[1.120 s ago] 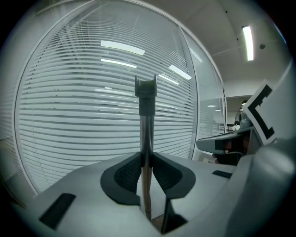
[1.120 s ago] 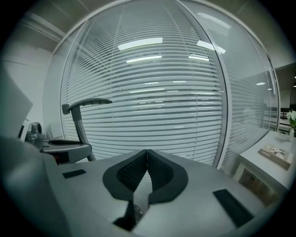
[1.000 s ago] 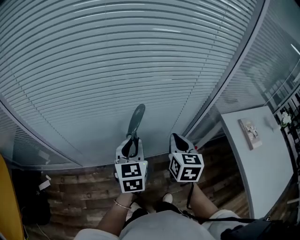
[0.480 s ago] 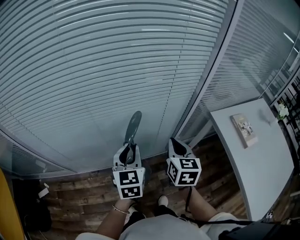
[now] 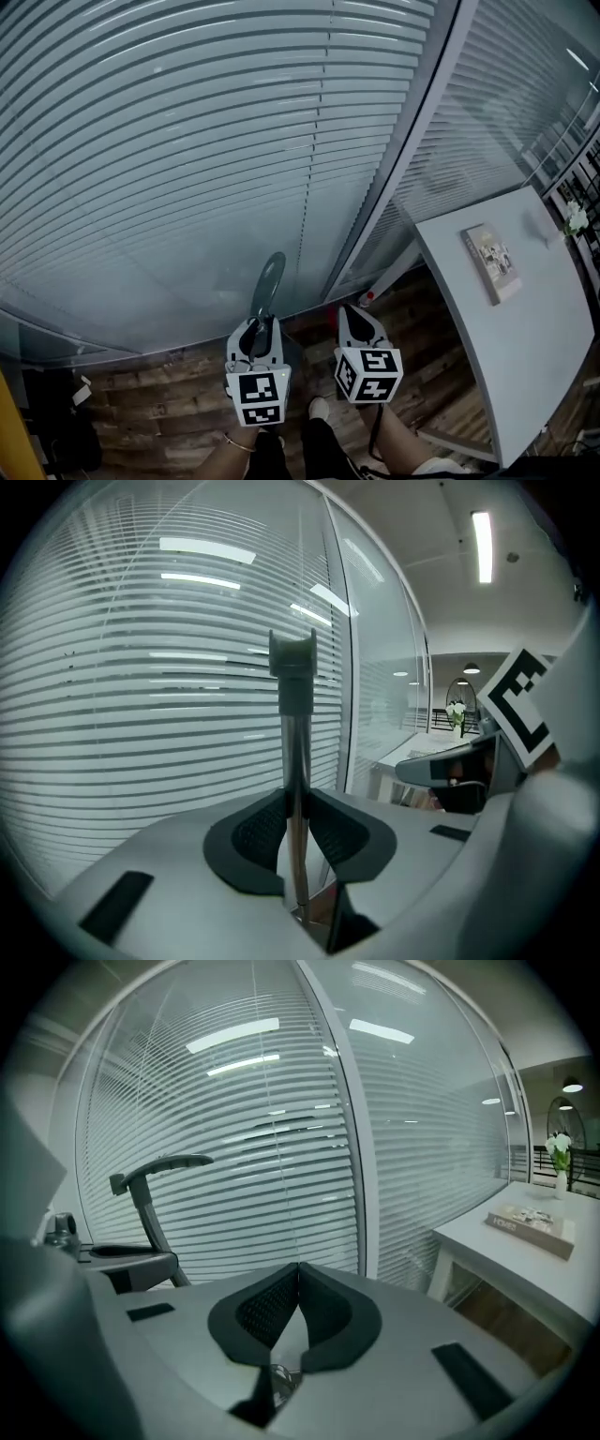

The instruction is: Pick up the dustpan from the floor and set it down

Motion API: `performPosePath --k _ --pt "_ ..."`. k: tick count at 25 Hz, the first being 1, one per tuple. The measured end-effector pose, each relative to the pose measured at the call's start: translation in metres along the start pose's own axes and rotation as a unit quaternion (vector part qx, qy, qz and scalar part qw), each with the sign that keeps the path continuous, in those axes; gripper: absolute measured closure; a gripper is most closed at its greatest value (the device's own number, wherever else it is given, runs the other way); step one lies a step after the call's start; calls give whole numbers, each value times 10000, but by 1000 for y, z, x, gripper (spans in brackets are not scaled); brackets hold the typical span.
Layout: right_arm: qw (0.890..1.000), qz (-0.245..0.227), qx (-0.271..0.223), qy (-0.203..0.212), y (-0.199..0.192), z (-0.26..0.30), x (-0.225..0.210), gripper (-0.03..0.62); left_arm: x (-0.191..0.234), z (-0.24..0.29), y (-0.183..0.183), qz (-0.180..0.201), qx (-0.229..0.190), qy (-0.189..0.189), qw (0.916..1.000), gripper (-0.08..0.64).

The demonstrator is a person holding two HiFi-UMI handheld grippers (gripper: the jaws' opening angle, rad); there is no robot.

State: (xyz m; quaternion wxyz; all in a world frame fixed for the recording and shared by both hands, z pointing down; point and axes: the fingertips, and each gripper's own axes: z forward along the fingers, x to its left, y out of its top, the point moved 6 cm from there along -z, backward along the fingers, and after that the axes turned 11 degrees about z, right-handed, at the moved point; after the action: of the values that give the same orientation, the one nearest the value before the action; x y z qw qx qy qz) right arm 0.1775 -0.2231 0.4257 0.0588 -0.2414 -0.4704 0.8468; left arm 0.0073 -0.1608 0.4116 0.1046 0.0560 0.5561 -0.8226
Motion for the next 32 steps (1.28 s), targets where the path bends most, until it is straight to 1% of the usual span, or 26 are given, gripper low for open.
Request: performPosePath --k 6,10,13,19,24,32 --pt "9995 167 206 -166 -35 17 -52 560 -39 39 -29 -6 243 -4 9997 474" --pt "9992 236 261 -176 -54 30 -80 560 -61 65 -53 -45 406 -17 9992 474" --pt "9990 334 239 -171 -64 38 -94 560 -76 84 -71 -72 496 -40 9987 474" --pt "9980 485 260 -295 -91 56 -123 560 -105 121 -104 -52 611 -85 9981 474" --pt "9967 517 420 -470 -120 66 -147 560 -125 139 -124 41 654 -205 9976 474" --pt "9946 488 656 -638 -153 74 -171 560 -140 166 -150 9 757 -184 9970 474"
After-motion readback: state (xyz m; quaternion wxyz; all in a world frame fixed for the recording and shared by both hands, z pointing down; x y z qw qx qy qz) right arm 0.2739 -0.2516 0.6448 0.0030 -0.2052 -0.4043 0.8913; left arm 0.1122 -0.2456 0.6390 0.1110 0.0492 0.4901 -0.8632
